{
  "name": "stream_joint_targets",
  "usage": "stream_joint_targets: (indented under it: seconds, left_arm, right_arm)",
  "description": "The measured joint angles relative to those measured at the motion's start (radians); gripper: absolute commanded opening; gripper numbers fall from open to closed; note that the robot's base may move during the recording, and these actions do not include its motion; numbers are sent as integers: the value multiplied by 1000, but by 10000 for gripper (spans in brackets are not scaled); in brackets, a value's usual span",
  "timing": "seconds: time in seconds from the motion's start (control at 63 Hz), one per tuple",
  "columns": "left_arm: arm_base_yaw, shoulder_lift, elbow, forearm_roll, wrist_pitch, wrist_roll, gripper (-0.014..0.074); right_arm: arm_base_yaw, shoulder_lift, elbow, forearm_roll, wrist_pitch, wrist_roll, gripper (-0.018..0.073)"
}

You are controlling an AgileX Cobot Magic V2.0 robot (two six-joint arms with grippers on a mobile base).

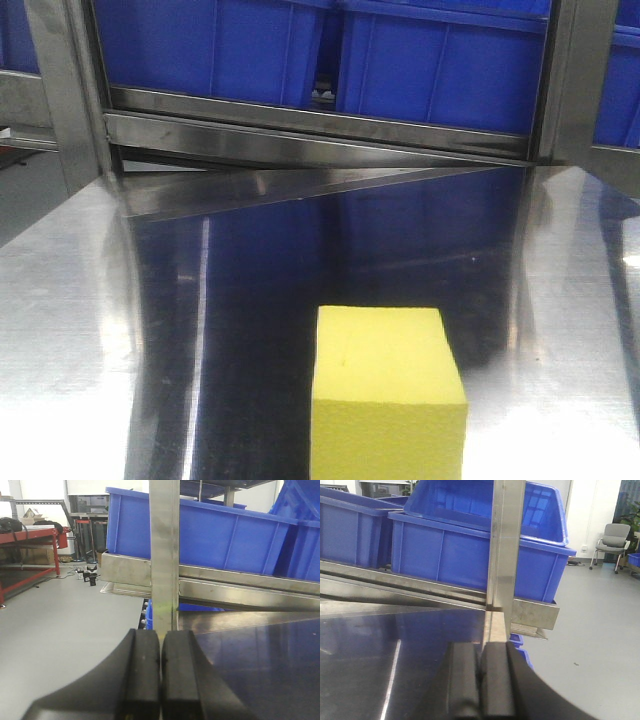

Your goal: Place yellow foam block on left shelf second layer

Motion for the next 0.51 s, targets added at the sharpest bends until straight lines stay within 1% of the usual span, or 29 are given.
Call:
stream_joint_targets:
  seconds: [0.508]
  left_arm:
    - [0,0,0,0,0,0,124]
  right_arm:
    - [0,0,0,0,0,0,54]
